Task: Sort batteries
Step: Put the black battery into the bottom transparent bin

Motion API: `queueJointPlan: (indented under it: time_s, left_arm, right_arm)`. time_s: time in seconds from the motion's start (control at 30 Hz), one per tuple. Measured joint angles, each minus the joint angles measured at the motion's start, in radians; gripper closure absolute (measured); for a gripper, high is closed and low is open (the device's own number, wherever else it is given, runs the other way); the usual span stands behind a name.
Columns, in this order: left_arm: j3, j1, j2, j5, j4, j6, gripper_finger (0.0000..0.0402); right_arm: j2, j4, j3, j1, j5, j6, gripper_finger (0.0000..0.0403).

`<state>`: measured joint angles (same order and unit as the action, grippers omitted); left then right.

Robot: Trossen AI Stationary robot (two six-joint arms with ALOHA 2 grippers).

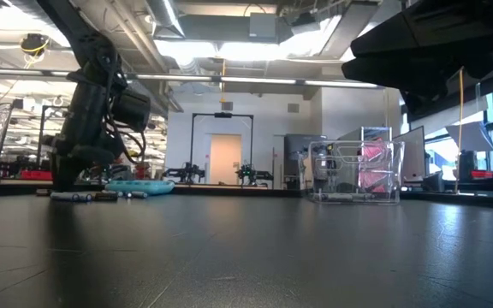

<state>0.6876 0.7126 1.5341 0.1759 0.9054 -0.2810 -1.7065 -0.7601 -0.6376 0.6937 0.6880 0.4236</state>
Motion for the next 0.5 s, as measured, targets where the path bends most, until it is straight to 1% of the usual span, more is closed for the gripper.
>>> queueJointPlan:
  time_s: [0.13, 0.23, 0.3, 0.43, 0.47, 0.5]
  left_arm:
    - [0.005, -0.005, -0.012, -0.003, 0.005, 0.004, 0.0386]
    - [0.031, -0.027, -0.062, 0.019, 0.016, 0.0, 0.0391]
    - [0.074, -0.051, -0.126, 0.051, 0.037, 0.0, 0.0392]
    - [0.151, -0.124, -0.261, 0.073, 0.075, -0.025, 0.0392]
    - [0.174, -0.152, -0.301, 0.06, 0.065, -0.03, 0.0392]
    - [0.194, -0.185, -0.342, 0.026, 0.061, -0.032, 0.0392]
  right_arm:
    - [0.0, 0.0, 0.0, 0.0, 0.0, 0.003, 0.0284]
    - [0.0, 0.0, 0.0, 0.0, 0.0, 0.017, 0.0284]
    - [0.0, 0.0, 0.0, 0.0, 0.0, 0.018, 0.0284]
    - [0.0, 0.0, 0.0, 0.0, 0.0, 0.018, 0.0284]
    - [0.0, 0.0, 0.0, 0.0, 0.0, 0.018, 0.0284]
    - [0.0, 0.001, 0.0, 0.0, 0.0, 0.018, 0.0284]
